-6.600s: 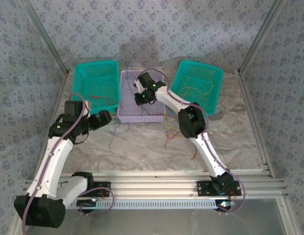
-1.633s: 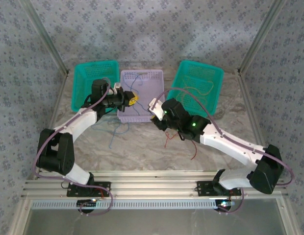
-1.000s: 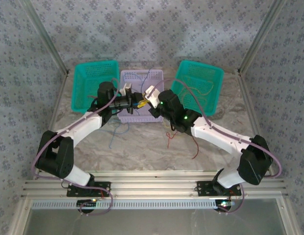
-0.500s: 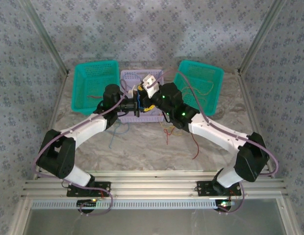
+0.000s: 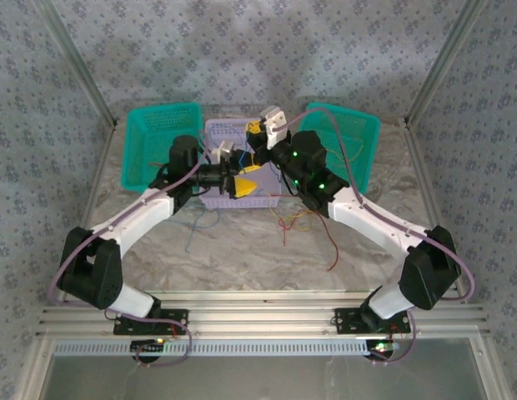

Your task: Untangle the cables

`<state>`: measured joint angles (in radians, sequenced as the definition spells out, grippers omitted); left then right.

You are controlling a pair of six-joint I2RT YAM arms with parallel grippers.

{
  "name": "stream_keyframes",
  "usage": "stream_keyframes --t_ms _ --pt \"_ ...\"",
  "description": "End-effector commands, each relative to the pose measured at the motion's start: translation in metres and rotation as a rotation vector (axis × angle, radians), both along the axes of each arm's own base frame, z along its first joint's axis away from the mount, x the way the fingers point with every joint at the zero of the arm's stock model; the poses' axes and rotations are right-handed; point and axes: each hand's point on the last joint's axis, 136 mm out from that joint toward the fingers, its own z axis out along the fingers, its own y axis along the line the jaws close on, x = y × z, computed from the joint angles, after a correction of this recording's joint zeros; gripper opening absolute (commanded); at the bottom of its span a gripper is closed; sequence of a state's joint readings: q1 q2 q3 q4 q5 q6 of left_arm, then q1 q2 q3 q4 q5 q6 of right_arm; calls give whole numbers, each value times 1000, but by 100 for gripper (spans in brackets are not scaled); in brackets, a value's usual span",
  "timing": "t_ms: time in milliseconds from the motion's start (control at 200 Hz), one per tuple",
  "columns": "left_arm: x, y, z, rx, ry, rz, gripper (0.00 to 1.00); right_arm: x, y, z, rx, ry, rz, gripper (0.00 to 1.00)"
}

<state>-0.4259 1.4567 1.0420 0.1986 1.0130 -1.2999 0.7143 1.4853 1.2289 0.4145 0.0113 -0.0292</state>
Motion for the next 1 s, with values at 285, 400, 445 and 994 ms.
stream_keyframes --t_ms 285,400,445,994 --pt "-29 100 -31 299 -50 96 100 36 -27 39 84 -8 -206 0" --pt "-27 123 -31 282 -44 191 100 54 -15 24 60 64 -200 0" --pt "-27 131 -26 276 -57 221 100 63 -9 11 28 97 -202 0" --pt "-36 153 2 321 -197 330 100 142 32 -210 -307 645 -280 0"
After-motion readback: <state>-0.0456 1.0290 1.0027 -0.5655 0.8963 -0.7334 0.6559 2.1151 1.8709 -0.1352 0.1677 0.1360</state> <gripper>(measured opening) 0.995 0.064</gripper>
